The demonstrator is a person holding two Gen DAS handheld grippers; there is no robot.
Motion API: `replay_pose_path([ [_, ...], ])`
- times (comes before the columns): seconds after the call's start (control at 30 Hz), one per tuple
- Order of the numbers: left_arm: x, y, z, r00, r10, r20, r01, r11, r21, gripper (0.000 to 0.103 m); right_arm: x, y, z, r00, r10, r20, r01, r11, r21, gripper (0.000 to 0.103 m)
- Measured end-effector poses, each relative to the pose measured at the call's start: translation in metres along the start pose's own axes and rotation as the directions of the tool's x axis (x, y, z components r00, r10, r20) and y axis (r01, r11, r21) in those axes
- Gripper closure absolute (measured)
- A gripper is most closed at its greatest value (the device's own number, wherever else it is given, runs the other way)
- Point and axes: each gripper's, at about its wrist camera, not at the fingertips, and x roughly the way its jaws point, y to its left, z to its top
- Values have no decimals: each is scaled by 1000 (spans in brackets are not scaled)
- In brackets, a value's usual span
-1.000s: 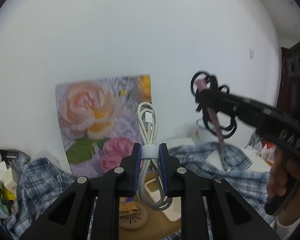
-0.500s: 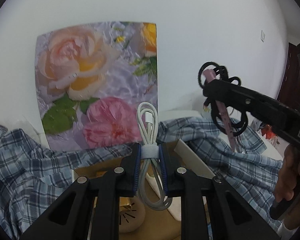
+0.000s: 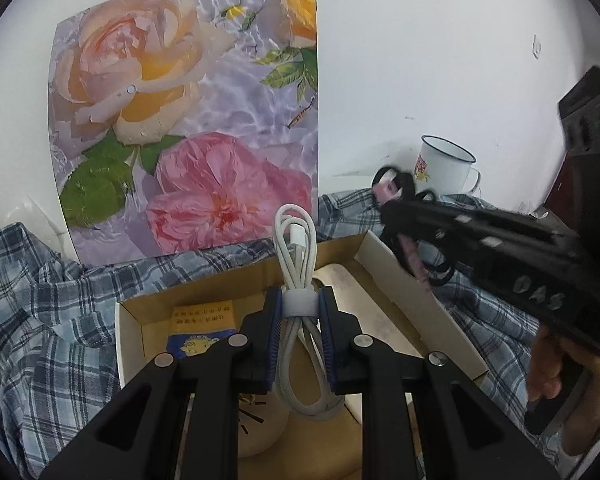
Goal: Organize soft objects
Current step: 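Lower and release the cable with the left tool while the right tool releases the hair ties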
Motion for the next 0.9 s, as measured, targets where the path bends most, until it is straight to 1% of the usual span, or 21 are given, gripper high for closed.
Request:
replay_pose_path([
  [0.13,8,1,-4,999,9,-36,-9,1000,-9,83,17,-5,-8,998,-19,-61,20,1000,14,94],
  [0.33,22,3,-10,995,6,-96,-8,1000,-22,83,27,-12,-15,993,-41,-107,44,999,28,94],
  [0.4,24,1,-12,994,3,-105,-5,1000,-18,83,31,-14,-18,992,-39,-123,44,998,35,94],
  [0.5,25,-2,-14,994,-1,-110,0,1000,-12,83,40,-17,-22,987,-44,-154,50,998,36,94],
  [0.6,26,-4,-15,994,1,-112,-2,1000,-7,83,44,-18,-24,984,-56,-167,63,997,39,94],
  [0.7,24,-5,-14,995,-24,-99,22,1000,-20,83,44,-19,-25,984,-62,-169,71,997,44,94],
  [0.8,20,-3,-12,997,-21,-75,18,999,-33,83,42,-19,-25,988,-29,-154,40,997,67,93],
  [0.83,18,-3,-11,998,-24,-62,22,999,-37,81,41,-18,-25,988,-28,-151,38,997,67,92],
  [0.87,16,-2,-10,998,-18,-54,16,999,-38,58,40,-17,-25,989,-35,-146,44,997,61,90],
  [0.9,15,-2,-9,999,13,-46,-15,999,-39,36,39,-16,-24,989,-41,-141,49,997,57,80],
])
